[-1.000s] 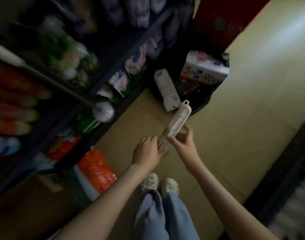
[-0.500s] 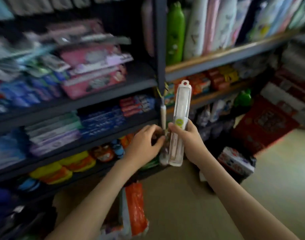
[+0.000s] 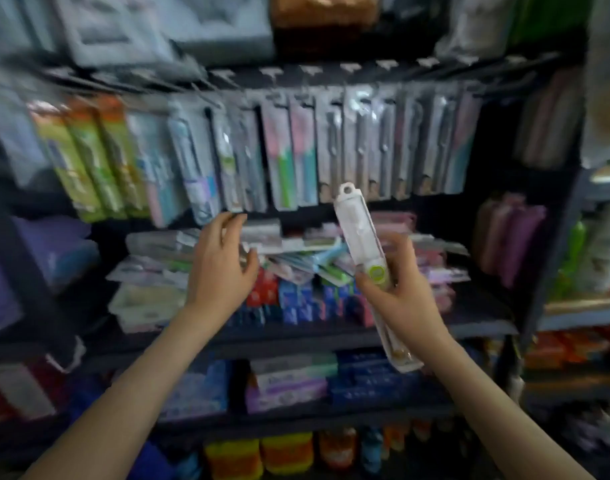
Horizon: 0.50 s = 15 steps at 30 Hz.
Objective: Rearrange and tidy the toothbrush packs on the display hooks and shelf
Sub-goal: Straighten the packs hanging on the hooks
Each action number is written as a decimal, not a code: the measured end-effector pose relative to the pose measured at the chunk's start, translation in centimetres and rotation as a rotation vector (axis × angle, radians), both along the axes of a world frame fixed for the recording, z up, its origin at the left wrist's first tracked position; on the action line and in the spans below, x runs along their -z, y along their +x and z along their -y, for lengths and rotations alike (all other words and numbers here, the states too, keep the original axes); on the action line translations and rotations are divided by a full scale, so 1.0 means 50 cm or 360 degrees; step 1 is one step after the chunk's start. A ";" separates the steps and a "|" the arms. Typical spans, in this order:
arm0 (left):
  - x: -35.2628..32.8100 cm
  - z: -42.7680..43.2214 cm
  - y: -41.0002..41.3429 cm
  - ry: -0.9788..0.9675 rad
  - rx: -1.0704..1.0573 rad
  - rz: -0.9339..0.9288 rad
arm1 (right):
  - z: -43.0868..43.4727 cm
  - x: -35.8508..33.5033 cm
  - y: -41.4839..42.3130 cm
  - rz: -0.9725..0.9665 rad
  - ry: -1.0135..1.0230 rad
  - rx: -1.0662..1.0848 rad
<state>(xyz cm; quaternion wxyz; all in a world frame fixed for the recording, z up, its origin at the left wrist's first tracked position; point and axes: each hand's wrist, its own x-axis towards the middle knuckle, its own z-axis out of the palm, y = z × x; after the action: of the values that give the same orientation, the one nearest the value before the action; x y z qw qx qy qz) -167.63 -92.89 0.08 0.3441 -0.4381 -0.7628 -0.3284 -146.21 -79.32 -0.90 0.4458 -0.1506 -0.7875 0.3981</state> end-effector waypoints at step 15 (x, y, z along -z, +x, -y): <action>-0.144 0.016 -0.398 -0.0140 -0.0314 -0.0404 | 0.076 -0.242 -0.419 0.0475 0.0632 0.0044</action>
<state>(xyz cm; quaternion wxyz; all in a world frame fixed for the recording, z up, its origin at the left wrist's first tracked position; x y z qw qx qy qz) -187.54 -93.70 7.30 0.4488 -0.4137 -0.7661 -0.2012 -167.17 -83.12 11.19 0.3509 -0.1279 -0.9052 0.2029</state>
